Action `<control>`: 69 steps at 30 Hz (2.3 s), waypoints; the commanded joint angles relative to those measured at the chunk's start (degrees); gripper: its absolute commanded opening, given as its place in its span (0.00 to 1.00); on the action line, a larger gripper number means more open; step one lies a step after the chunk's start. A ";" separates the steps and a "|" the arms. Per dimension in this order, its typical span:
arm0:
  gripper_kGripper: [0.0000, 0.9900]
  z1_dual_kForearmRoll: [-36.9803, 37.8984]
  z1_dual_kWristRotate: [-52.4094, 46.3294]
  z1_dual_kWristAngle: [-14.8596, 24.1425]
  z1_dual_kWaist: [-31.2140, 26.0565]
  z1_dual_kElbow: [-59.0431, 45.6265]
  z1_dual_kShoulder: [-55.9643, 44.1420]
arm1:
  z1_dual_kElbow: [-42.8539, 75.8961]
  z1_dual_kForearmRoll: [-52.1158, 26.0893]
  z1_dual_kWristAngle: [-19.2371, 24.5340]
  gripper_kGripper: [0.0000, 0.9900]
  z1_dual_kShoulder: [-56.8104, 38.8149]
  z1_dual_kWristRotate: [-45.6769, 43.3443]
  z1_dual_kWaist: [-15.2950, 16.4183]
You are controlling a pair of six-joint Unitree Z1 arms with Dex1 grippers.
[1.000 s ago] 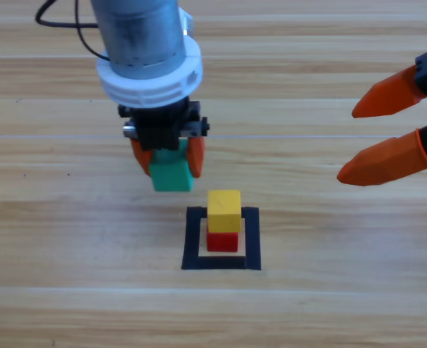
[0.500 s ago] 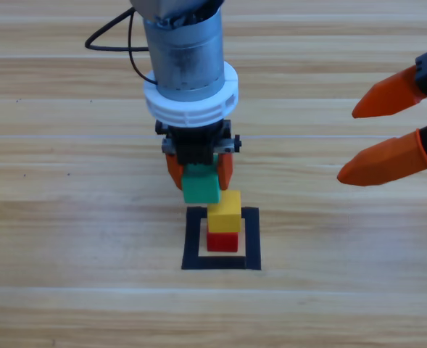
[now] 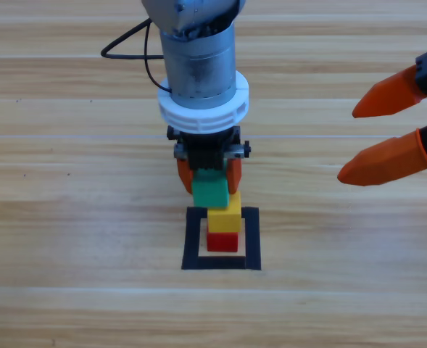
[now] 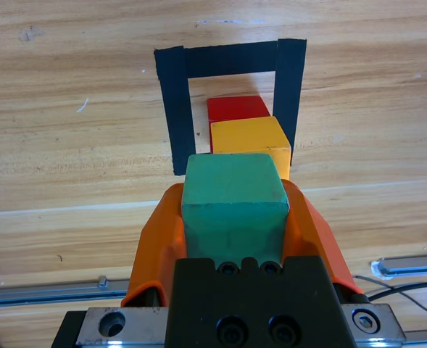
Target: Stack the blocks in the rectangular block: red at the bottom, yellow in the middle, green on top
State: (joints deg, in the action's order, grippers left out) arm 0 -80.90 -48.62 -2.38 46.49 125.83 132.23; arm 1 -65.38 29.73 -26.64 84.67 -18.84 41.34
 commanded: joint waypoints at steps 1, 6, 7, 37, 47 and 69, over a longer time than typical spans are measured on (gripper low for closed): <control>0.00 -0.31 -0.25 -0.35 1.76 0.91 2.86 | 1.57 0.85 -1.04 1.00 -0.21 0.29 -1.26; 0.00 -0.31 0.10 -0.35 2.11 1.26 2.86 | 1.75 0.85 -1.04 1.00 -0.48 0.38 -1.26; 0.00 -0.31 0.10 -0.35 2.20 1.35 2.77 | 1.75 0.85 -1.04 1.00 -0.48 0.38 -1.26; 0.00 -0.31 0.10 0.62 3.08 1.88 3.91 | 2.10 0.85 -1.13 1.00 -0.83 0.38 -1.26; 0.59 -0.31 -0.07 0.88 3.16 0.56 1.89 | 2.54 0.85 -1.13 1.00 -1.53 0.38 -1.26; 1.00 -0.23 6.08 4.84 3.16 6.62 -18.67 | 2.54 0.85 -1.13 1.00 -2.50 0.38 -1.26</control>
State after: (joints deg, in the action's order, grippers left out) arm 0 -80.88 -44.95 -0.02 48.22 129.27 124.17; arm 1 -64.30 29.74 -26.66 84.16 -18.82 41.34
